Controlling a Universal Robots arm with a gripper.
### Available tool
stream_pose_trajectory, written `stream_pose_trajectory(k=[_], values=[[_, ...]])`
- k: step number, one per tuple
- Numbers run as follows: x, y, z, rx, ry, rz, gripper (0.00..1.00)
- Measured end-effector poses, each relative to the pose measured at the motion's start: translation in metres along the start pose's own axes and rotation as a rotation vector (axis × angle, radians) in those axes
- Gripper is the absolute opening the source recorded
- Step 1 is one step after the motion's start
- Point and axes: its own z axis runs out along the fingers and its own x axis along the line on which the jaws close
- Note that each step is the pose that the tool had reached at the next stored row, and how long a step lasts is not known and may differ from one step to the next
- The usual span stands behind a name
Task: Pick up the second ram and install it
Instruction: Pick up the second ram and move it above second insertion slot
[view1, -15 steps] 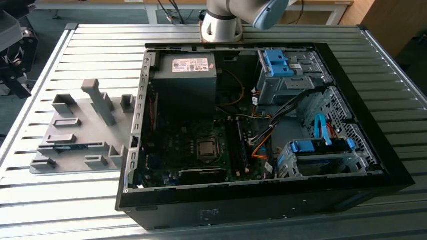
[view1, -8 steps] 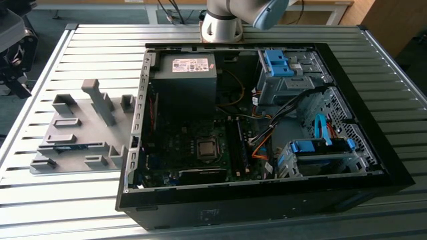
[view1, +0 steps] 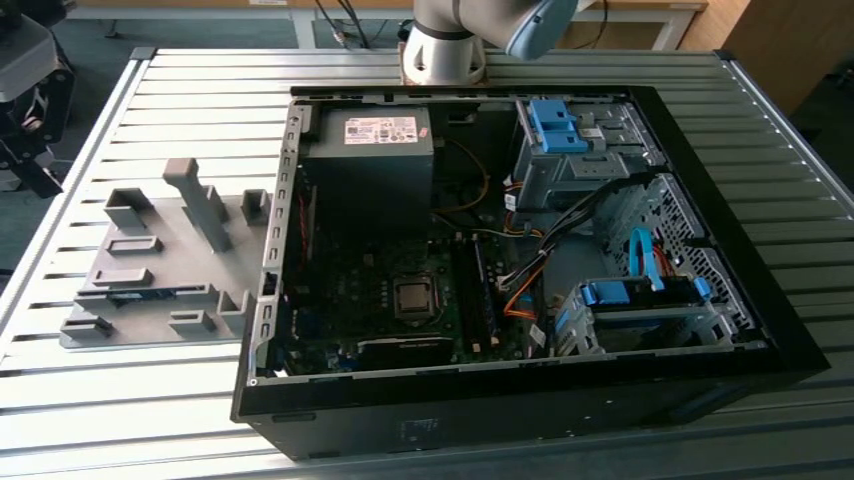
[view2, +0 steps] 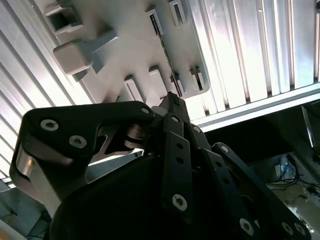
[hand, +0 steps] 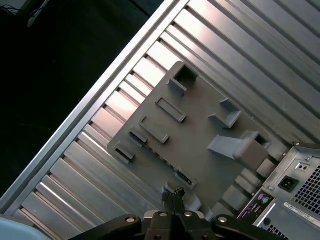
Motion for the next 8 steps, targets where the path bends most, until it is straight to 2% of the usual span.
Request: stream_pose_trajectory(k=[8], values=[[0.0004, -0.0005, 0.0, -0.0011, 0.0018, -0.063, 0.11]])
